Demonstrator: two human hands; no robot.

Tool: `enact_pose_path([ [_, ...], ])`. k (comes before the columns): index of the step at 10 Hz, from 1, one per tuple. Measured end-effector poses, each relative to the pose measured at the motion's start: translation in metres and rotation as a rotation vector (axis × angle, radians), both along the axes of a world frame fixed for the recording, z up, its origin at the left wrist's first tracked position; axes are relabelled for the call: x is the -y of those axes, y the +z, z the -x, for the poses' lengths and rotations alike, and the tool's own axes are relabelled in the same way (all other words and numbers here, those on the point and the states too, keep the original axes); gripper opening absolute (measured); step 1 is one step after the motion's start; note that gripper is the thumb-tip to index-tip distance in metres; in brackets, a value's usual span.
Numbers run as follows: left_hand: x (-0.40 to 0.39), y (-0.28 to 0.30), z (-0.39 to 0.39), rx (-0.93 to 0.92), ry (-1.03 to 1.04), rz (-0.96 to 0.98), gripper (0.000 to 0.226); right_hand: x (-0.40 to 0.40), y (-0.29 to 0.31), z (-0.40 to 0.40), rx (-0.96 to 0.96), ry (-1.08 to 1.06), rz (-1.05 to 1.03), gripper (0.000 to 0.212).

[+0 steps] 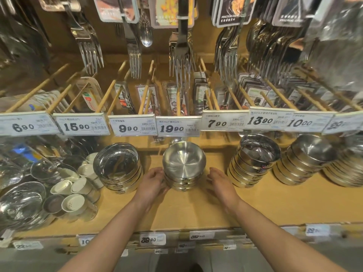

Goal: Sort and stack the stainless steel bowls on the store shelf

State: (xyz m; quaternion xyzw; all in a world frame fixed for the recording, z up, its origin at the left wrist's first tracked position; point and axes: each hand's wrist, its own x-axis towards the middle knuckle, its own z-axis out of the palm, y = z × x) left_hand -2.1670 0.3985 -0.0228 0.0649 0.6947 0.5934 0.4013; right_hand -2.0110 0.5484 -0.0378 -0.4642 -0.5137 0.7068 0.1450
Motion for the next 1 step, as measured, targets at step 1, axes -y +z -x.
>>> enact_pose_path([
  [1, 0.0136, 0.0079, -0.0079, -0.076, -0.011, 0.026, 0.018, 0.0082, 0.0116, -0.0225, 0.035, -0.061, -0.044, 0.019],
])
